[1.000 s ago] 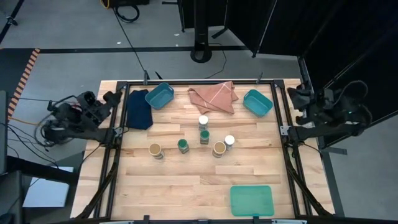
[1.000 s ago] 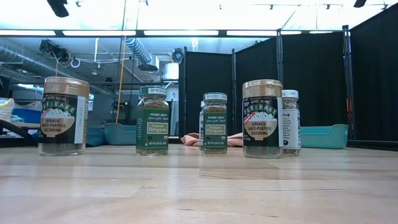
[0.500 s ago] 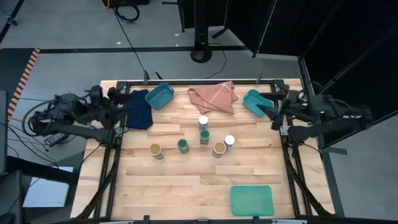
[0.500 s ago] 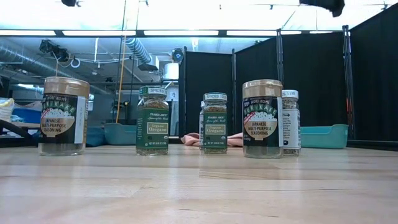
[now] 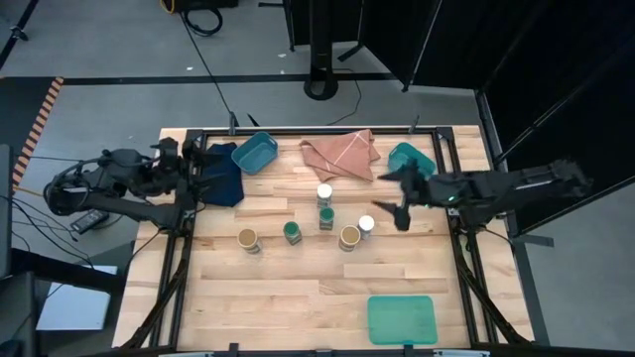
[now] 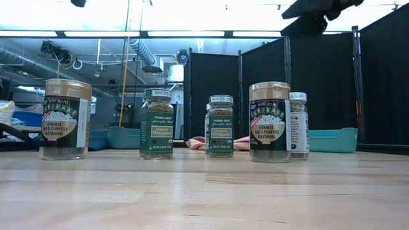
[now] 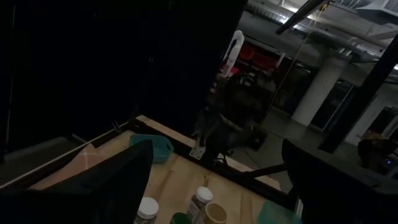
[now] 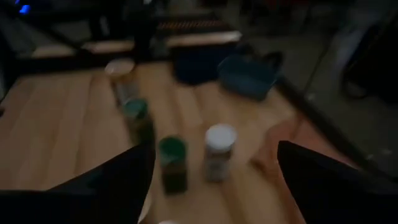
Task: Sort spices by type
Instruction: Put the right white seasoning bottle into the green bin
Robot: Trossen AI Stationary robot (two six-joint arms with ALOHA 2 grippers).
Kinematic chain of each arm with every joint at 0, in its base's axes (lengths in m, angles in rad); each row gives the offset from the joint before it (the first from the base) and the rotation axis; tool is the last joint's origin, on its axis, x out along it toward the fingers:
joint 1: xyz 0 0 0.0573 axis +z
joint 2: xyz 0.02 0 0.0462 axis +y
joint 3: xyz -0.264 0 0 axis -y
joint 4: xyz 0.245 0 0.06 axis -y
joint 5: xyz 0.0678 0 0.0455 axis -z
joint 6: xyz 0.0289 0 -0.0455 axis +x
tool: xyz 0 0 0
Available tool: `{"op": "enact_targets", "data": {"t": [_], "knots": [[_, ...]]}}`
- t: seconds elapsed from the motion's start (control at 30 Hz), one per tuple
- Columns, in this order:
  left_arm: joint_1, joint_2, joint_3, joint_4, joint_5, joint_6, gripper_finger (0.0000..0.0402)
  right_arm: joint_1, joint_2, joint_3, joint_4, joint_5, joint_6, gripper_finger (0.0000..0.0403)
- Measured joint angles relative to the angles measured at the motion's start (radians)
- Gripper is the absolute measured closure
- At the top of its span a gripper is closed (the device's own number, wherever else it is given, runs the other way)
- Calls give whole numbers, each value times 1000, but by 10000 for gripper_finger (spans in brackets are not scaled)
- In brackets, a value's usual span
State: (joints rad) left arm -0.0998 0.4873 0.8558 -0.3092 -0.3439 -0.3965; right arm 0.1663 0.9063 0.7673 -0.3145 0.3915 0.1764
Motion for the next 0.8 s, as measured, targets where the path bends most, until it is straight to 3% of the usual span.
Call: {"op": "enact_targets", "data": {"t": [0.2, 0.3, 0.53, 0.8], "knots": [[0, 0, 0, 0, -1, 0, 39, 69, 114, -47, 39, -16, 114, 78], [0, 0, -3, 3, -2, -1, 39, 104, 149, -113, 145, -10, 170, 83], [0, 4, -10, -4, -27, -1, 39, 160, 168, -267, 295, 147, 251, 82], [0, 11, -10, -5, -51, -2, 39, 166, 235, -407, 522, 161, 299, 73]]}}
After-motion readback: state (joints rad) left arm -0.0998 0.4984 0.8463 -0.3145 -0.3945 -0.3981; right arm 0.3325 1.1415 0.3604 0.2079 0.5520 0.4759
